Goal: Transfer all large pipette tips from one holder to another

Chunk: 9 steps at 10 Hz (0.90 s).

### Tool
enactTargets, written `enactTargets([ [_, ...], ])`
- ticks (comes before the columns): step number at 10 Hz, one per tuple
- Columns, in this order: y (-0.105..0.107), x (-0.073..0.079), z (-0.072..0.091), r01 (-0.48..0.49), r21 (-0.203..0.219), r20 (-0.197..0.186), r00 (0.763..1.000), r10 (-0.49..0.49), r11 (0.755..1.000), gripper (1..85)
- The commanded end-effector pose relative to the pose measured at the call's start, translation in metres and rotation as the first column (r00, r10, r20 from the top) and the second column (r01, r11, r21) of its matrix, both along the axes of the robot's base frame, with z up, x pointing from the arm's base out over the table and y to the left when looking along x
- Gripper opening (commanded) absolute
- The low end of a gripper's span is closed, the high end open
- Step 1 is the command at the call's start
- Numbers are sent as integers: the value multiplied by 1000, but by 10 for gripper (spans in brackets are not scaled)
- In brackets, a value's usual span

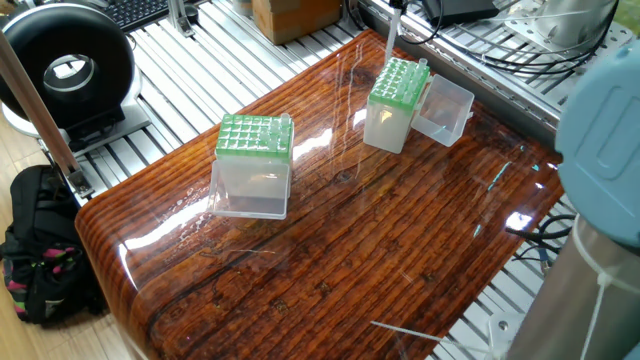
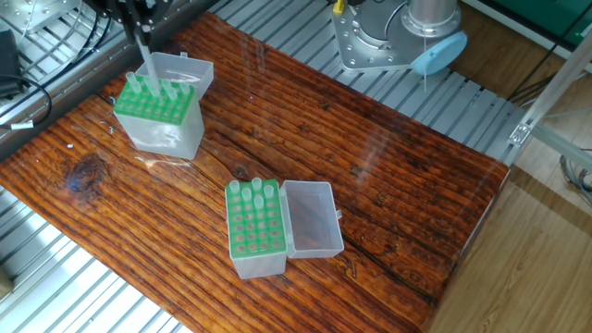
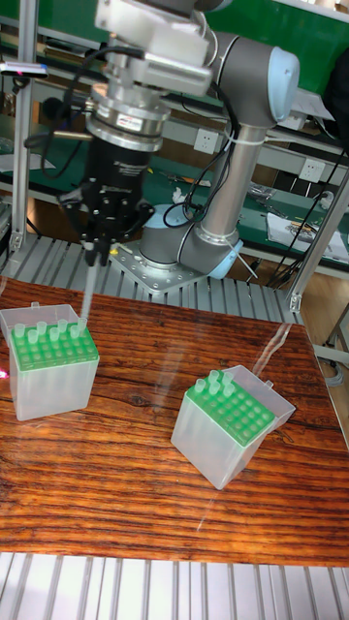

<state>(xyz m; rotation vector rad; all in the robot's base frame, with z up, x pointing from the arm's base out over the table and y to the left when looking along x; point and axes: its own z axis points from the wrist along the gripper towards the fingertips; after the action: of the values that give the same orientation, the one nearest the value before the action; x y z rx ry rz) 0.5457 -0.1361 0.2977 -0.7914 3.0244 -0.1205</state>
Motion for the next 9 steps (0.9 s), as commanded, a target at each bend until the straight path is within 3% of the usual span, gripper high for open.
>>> enactTargets([
  [1, -22, 11, -10, -27, -41, 35, 999, 28, 999, 30],
  [2, -32, 15, -5, -54, -60, 40, 998, 56, 997, 30],
  [4, -45, 20, 2, -103, -41, 20, 994, 104, 994, 30],
  [8, -57, 25, -9, -128, -13, 12, 992, 128, 992, 30],
  [9, -63, 22, -11, -133, -27, 2, 991, 133, 991, 30],
])
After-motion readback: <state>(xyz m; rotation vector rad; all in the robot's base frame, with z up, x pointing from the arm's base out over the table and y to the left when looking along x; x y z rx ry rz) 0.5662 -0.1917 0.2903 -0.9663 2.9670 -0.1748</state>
